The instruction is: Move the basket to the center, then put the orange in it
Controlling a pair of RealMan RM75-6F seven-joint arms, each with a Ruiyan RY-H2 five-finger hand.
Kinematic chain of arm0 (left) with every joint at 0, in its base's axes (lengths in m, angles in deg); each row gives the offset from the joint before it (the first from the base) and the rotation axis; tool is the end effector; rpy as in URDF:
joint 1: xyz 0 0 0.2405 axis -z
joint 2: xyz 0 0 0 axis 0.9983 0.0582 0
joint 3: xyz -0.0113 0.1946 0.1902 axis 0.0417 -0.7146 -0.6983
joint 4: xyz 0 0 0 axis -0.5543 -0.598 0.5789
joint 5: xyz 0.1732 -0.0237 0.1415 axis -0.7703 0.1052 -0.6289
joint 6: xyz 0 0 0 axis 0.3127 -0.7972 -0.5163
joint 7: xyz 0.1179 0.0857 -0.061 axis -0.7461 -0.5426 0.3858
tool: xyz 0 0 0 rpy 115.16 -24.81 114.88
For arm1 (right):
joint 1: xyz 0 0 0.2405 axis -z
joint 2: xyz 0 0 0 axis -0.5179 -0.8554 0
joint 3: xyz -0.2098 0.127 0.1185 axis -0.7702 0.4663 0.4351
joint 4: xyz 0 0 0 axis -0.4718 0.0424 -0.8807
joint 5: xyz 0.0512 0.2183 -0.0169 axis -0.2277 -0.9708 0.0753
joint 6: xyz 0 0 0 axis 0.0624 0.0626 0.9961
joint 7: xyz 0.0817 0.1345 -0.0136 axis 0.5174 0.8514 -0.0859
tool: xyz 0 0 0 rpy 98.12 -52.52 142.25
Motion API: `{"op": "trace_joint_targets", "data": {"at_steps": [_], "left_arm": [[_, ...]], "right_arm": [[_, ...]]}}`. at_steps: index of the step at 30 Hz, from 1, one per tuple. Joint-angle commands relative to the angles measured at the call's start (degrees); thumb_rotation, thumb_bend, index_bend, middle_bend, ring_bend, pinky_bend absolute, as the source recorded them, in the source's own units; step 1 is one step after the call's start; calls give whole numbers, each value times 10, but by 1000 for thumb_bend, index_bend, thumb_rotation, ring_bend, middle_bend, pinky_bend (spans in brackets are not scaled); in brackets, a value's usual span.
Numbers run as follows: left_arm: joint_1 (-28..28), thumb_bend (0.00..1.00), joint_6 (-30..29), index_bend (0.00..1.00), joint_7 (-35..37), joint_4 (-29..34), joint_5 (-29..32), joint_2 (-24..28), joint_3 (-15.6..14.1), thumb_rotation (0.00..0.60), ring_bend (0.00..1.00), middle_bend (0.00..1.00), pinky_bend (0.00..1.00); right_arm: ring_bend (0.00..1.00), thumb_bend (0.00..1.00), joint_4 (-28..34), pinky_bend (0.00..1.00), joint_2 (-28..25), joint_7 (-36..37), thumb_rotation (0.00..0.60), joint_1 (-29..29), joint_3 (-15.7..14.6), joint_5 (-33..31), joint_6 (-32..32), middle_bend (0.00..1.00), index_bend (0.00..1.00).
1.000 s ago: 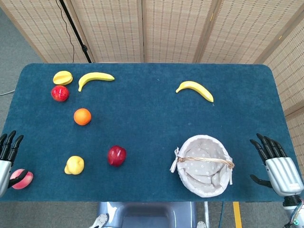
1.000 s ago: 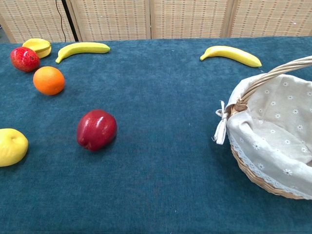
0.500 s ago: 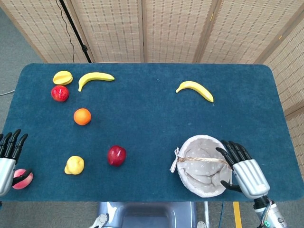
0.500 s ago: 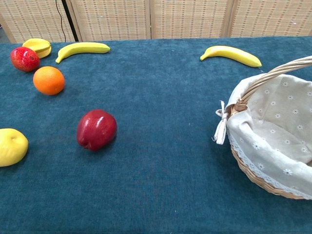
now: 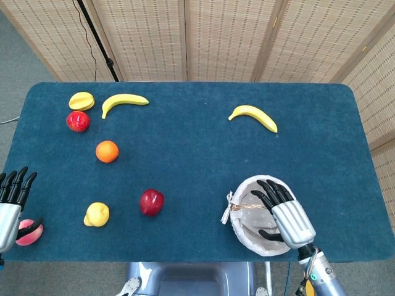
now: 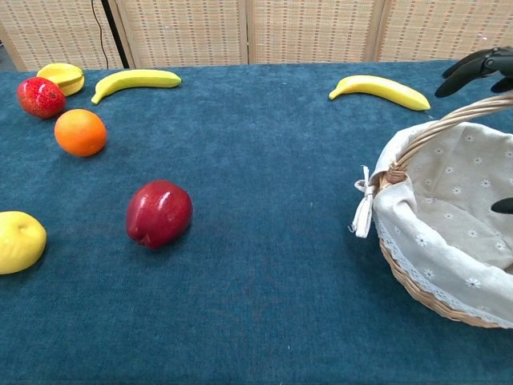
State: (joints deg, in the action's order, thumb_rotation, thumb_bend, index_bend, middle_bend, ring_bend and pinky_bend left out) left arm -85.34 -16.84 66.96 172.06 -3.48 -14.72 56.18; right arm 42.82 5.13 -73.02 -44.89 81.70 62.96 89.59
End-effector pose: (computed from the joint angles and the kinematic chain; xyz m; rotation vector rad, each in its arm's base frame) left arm -0.2907 0.1727 0.1662 -1.4529 -0.6770 -0.8445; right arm -0.1722 -0.2120 0.0734 1.7142 -1.0097 1.1052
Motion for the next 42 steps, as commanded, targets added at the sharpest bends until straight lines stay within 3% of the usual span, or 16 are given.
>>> {"op": "trace_joint_targets", "data": {"at_steps": [1, 4, 7, 18, 24, 33, 42], "left_arm": [[0, 82, 0, 0, 2, -2, 2, 0, 0, 600, 0, 0, 0], [-1, 81, 1, 0, 8, -5, 6, 0, -1, 600, 0, 0, 0], [-2, 81, -1, 0, 13, -9, 7, -1, -2, 600, 0, 0, 0], [-1, 81, 2, 0, 18, -14, 11, -4, -4, 600, 0, 0, 0], [2, 81, 6, 0, 16, -14, 13, -8, -5, 600, 0, 0, 0], [8, 82, 14, 0, 15, -17, 20, -15, -3, 600, 0, 0, 0], [7, 81, 10, 0, 23, -21, 28, -11, 0, 600, 0, 0, 0]], "right_arm": [[374, 2, -13, 438, 25, -13, 600, -10, 14, -9, 3, 380, 475], [659, 68, -57, 710, 75, -18, 600, -13, 39, 2, 41, 654, 739], [710, 92, -79, 770, 90, -32, 600, -18, 41, 2, 47, 680, 761], [716, 118, -73, 773, 81, -45, 600, -27, 50, 3, 53, 677, 757], [716, 133, -60, 773, 71, -47, 600, -42, 69, -4, 47, 675, 756], [717, 132, -36, 773, 59, -66, 600, -85, 111, -54, 13, 675, 755], [717, 133, -55, 773, 90, -57, 600, -136, 137, -107, -24, 675, 756]]}}
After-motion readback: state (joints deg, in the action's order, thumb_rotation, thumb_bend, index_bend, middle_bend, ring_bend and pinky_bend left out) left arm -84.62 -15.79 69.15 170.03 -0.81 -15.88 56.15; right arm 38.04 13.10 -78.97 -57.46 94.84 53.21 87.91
